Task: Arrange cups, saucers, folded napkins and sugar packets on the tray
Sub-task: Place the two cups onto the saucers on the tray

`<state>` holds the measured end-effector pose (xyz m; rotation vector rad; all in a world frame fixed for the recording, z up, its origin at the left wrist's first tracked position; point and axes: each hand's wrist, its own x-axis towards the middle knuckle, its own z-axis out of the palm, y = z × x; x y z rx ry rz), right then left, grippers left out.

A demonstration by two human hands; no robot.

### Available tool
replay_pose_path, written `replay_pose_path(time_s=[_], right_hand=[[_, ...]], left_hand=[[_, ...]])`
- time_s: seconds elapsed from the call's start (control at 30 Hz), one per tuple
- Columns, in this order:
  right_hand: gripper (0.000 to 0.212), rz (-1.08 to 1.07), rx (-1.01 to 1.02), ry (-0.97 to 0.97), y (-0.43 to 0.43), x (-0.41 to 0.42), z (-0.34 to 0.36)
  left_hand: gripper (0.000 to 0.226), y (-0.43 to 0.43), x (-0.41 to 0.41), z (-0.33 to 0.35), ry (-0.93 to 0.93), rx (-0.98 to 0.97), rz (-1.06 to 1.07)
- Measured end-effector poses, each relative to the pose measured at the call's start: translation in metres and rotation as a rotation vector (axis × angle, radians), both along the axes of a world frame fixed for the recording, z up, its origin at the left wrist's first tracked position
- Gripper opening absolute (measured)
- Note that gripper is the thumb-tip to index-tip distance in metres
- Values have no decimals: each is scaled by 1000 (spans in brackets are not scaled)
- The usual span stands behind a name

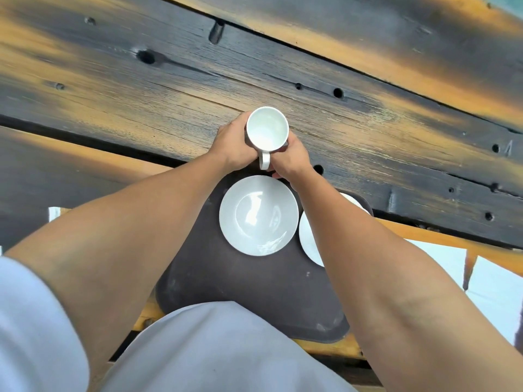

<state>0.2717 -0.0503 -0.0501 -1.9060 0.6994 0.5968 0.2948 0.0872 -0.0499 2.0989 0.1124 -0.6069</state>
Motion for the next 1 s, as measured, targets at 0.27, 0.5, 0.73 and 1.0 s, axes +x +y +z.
replay_pose_path(time_s=[0.27, 0.5, 0.73, 1.0], right_hand=[[62, 23, -13, -15, -4, -33, 21], [52, 31, -54, -11, -8, -73, 31], [51, 26, -62, 16, -10, -109, 33], [50, 6, -20, 50, -6, -142, 31]], left_hand=[[77, 2, -32, 23, -1, 17, -38], [76, 1, -64, 36, -44, 72, -131], [71, -2, -98, 37, -32, 93, -162], [75, -1, -122, 35, 2, 109, -211]])
